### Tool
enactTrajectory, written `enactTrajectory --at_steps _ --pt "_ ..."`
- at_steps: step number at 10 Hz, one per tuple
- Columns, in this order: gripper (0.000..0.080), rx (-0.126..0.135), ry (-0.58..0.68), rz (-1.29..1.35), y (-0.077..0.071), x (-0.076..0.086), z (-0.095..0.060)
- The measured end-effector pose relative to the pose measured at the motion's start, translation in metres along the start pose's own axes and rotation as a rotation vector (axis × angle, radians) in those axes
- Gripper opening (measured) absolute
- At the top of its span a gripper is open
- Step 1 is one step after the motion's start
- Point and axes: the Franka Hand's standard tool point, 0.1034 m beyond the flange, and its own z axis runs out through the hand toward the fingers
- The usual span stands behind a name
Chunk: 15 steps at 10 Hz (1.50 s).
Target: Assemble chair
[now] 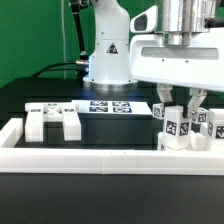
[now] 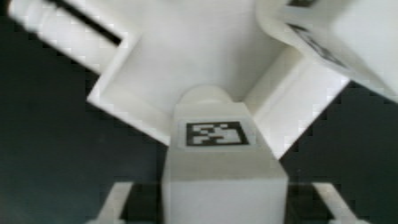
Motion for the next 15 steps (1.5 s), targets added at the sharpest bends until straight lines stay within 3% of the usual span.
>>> enactTrajectory --at_steps 5,6,7,8,9,12,15 --pt "0.0300 -0.002 -0.010 0.119 -0.0001 0.0008 0.0003" --pt "0.0487 -0.001 -0.010 0.085 -0.0001 0.0009 0.0003" --pt "0.0487 -0.002 -0.011 0.051 -0.0002 0.0006 0.0002" --pt "0.0617 -0.007 -0.014 -0.006 -0.0001 -0.0008 0.0001" --pt "0.0644 -0.006 -0.011 -0.111 -0.0005 -0.0012 -0.0003" --pt "0.0649 0.000 -0.001 -0.417 0.0001 0.0027 -0.0005" --pt "0.0649 -0.010 0.006 -0.736 0.0006 0.0030 0.0001"
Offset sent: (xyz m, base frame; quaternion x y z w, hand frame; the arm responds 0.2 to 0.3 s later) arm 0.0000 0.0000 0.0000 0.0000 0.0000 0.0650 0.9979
